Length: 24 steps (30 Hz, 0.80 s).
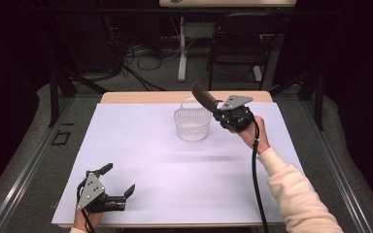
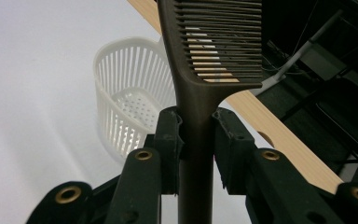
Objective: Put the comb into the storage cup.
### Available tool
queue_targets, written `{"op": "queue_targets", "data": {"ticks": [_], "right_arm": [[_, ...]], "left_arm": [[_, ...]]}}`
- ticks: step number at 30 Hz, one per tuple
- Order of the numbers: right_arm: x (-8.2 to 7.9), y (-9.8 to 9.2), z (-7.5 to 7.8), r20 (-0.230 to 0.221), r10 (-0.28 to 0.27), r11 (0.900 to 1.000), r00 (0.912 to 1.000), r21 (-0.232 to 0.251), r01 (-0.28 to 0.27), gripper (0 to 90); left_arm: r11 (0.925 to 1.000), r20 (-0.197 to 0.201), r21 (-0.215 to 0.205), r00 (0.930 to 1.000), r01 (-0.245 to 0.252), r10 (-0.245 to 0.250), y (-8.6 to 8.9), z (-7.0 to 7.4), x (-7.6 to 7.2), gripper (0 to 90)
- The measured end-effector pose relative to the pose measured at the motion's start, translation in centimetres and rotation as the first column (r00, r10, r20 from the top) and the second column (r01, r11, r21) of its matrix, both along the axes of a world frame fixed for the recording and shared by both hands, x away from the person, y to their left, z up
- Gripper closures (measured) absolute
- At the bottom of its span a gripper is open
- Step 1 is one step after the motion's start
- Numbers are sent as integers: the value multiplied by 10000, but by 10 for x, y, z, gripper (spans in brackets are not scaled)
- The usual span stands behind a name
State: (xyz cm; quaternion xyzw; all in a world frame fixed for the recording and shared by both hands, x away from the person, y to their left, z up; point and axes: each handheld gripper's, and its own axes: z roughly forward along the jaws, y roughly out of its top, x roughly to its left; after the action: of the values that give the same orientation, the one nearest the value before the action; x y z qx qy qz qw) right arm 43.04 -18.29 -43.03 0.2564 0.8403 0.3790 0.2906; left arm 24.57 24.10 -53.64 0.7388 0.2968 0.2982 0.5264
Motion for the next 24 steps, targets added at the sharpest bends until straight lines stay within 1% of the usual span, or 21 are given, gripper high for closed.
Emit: {"op": "queue_targets", "data": {"ticks": [7,18,24], "right_arm": [[2,3,4,79,39,10000,10000,-88,-38,725],[5,4,6,157,59,10000,9999,-50,-58,725],[7,5,8,213,92,9999,9997,-109,-89,725]], "left_arm": [[10000,14,-2,10000,3,-3,0,0,0,3],[10000,16,-13,10000,-6,6,0,0,0,3],[10000,12,-22,10000,-1,1,0,0,0,3]]}}
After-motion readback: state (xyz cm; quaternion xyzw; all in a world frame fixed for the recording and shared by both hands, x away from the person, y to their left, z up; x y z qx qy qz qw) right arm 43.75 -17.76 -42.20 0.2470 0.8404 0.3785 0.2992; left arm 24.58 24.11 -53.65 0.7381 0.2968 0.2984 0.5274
